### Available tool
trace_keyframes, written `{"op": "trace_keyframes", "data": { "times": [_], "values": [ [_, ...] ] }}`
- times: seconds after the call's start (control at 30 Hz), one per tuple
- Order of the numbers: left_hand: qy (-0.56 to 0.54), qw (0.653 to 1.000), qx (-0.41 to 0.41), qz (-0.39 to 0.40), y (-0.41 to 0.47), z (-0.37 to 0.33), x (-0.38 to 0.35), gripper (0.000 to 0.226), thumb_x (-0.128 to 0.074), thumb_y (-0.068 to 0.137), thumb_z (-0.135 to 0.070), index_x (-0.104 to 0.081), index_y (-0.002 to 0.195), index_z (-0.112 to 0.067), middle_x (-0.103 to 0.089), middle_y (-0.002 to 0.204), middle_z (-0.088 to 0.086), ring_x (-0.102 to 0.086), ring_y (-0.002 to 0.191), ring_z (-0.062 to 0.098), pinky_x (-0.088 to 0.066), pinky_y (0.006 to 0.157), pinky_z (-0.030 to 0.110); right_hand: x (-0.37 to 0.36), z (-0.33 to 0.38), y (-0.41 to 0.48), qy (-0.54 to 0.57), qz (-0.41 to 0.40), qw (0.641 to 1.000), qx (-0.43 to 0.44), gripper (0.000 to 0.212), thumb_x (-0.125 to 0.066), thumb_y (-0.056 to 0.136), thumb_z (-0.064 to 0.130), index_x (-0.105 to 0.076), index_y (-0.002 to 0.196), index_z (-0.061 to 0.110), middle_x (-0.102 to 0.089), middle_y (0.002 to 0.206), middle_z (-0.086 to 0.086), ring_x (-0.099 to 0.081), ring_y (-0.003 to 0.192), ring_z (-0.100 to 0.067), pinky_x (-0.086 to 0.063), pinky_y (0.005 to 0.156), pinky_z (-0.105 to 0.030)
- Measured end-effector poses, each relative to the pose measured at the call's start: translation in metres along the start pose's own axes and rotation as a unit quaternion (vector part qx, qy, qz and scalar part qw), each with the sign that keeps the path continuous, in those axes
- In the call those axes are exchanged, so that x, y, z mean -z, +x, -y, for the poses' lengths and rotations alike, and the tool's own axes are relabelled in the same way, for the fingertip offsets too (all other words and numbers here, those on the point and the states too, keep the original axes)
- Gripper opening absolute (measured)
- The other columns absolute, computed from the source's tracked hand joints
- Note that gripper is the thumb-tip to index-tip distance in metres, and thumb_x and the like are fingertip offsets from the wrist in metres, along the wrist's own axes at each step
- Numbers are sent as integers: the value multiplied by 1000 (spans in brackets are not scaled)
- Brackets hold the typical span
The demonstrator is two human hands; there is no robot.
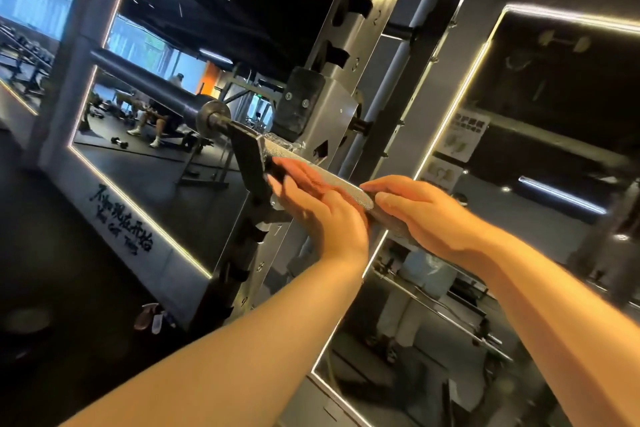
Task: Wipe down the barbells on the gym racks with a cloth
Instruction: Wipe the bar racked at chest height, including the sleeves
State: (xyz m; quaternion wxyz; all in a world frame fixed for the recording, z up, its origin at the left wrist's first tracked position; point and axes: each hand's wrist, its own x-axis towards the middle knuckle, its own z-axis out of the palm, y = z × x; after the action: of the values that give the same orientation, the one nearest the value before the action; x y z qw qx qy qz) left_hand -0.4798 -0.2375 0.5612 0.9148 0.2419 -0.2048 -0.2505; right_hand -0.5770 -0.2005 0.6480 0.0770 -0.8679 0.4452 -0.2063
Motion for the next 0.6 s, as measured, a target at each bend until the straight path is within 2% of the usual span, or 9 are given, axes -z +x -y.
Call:
{"op": "trace_keyframes", "data": {
  "times": [0.07, 0.2, 0.23, 0.3, 0.37, 0.4, 0.47, 0.53, 0.6],
  "values": [
    [-6, 1000, 7, 17, 4, -2, 0, 58, -33, 110, -13, -16, 144, -58, -13, 165, -10, -30, 147, 18, -35, 114, 42, 1, -1, 1, -9, 1, 1000, 0, 29, -48, 108, 33, -60, 135, 34, -63, 127, 10, -58, 119, -12, -48, 108, -45],
    [5, 997, -13, 74, -21, 5, -3, 60, -33, 110, -34, -1, 159, -47, 0, 166, -20, -21, 138, -10, -34, 102, 7, 3, -1, 0, 18, -4, 1000, -4, 29, -47, 108, 34, -60, 133, 36, -64, 126, 12, -61, 116, -9, -49, 108, -44],
    [3, 995, -21, 101, -33, 8, -3, 63, -33, 108, -47, 5, 157, -49, 0, 167, -21, -20, 141, -9, -36, 100, 6, 3, -2, 0, 35, -5, 999, -5, 29, -47, 108, 33, -61, 133, 35, -65, 125, 11, -63, 116, -10, -50, 108, -45],
    [55, 990, -74, 108, -46, 5, -4, 67, -31, 104, -57, 11, 156, -48, 0, 168, -15, -13, 150, 0, -33, 117, 25, 2, -3, 0, 50, -5, 999, -5, 28, -46, 108, 30, -62, 131, 32, -67, 124, 9, -64, 117, -12, -49, 109, -47],
    [49, 989, -121, 71, -40, 14, -4, 62, -34, 110, -29, 1, 159, -15, -5, 169, 4, 0, 152, -3, -11, 125, 22, 1, -3, -1, 47, -6, 999, 1, 28, -47, 108, 32, -62, 132, 31, -67, 125, 8, -64, 119, -14, -49, 109, -48],
    [39, 990, -124, 60, -33, 17, -8, 58, -36, 110, -21, -7, 158, -5, -6, 168, 11, -5, 153, 0, -12, 123, 18, 2, -3, -1, 46, -7, 999, 4, 30, -48, 107, 36, -62, 132, 31, -67, 125, 8, -63, 119, -14, -49, 109, -48],
    [-22, 997, -37, 69, -23, 13, -13, 58, -37, 109, -25, -14, 160, -10, -5, 169, 10, -30, 146, 6, -37, 110, 15, 2, -2, -1, 36, -8, 999, 7, 34, -48, 104, 39, -61, 135, 31, -66, 127, 9, -62, 120, -13, -49, 109, -47],
    [19, 998, -28, 48, -19, 9, -14, 57, -40, 109, -24, -15, 161, -22, -7, 168, -1, -35, 140, 3, -44, 98, 10, 1, -2, 0, 7, 2, 1000, 13, 32, -45, 109, 30, -57, 139, 32, -63, 130, 11, -60, 122, -10, -48, 110, -44],
    [7, 999, -36, 25, -16, 12, -12, 60, -44, 108, -34, -17, 161, -25, -13, 167, 2, -31, 149, 18, -42, 113, 31, -3, 0, 1, -32, 17, 999, 21, 35, -43, 109, 29, -52, 142, 35, -60, 128, 16, -57, 120, -5, -49, 106, -32]
  ]
}}
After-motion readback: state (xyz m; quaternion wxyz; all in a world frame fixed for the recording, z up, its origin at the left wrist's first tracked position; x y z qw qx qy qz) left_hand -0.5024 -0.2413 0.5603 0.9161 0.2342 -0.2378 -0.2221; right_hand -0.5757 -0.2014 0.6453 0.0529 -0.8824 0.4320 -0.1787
